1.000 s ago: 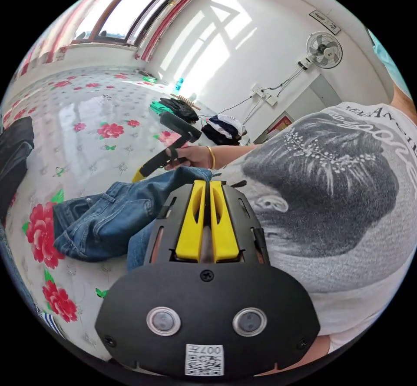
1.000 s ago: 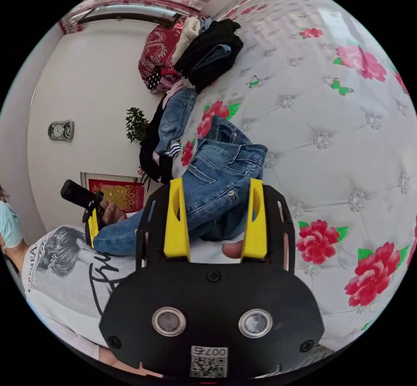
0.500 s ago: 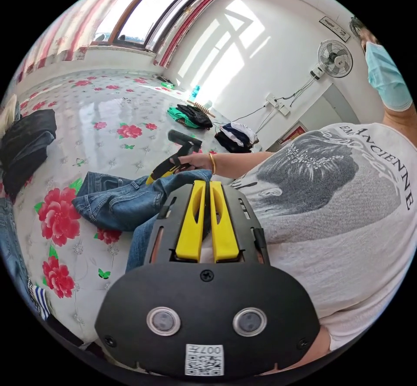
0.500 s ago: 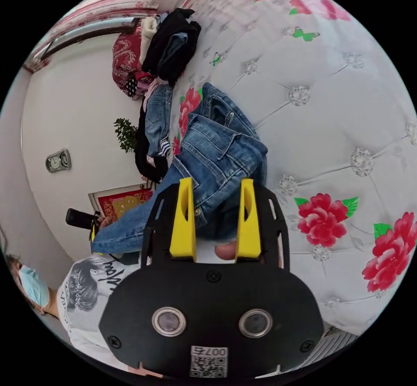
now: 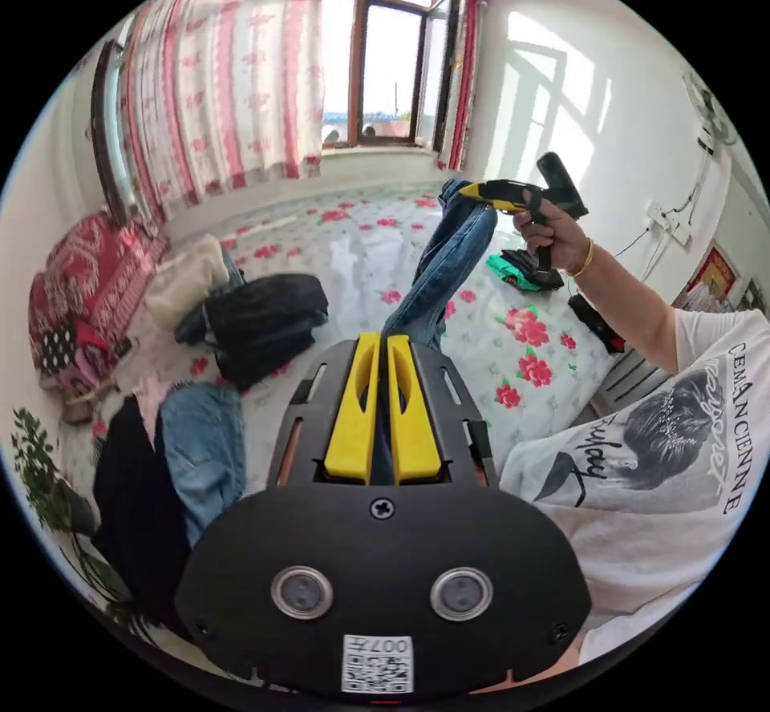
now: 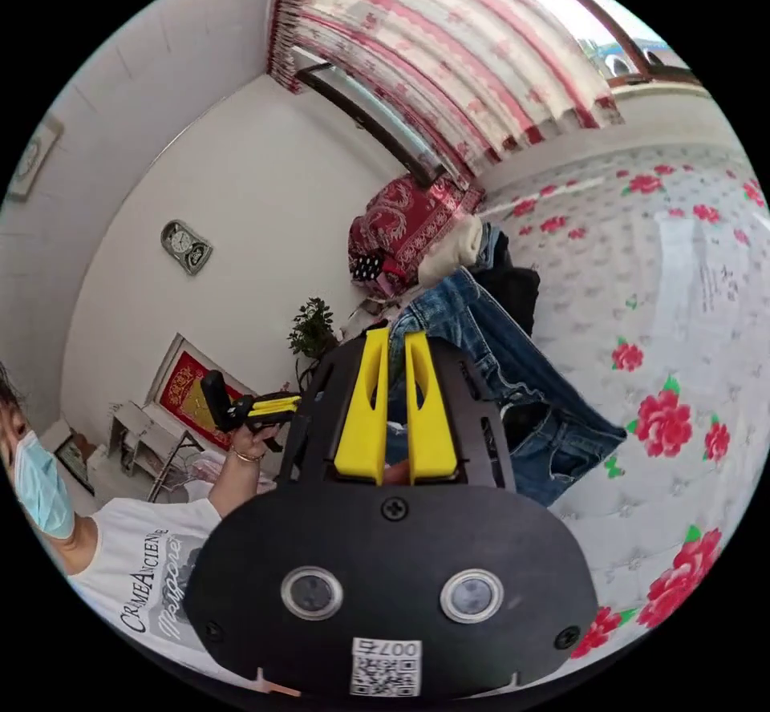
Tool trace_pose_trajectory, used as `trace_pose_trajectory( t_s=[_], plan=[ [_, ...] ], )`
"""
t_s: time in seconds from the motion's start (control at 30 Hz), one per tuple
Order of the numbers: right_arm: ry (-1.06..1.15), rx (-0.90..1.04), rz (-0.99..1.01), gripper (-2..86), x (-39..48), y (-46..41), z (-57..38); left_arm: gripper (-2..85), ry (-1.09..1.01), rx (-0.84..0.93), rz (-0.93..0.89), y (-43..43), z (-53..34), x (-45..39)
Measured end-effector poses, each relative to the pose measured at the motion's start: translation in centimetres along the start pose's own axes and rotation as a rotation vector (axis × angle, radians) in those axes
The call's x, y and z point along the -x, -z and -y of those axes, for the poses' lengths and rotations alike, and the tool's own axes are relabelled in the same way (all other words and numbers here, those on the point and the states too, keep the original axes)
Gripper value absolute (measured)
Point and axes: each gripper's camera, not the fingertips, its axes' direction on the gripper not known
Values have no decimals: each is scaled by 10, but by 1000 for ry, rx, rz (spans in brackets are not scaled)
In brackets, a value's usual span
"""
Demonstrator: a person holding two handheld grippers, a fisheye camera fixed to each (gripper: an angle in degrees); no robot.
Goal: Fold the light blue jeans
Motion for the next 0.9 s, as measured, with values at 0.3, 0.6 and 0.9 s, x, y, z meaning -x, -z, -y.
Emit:
trace_pose_trajectory(
  t_s=[0.3, 0.6, 0.9],
  plan=[
    [358, -453, -299, 5, 140, 244, -41, 60, -338, -175, -190, 5, 79, -105],
    [-583, -46, -773, 1, -79, 291, -282, 79, 174, 438, -273, -191, -82, -45],
    [-974, -97, -754, 1, -107, 331, -383, 117, 571, 478, -253, -240, -111, 55]
  ],
)
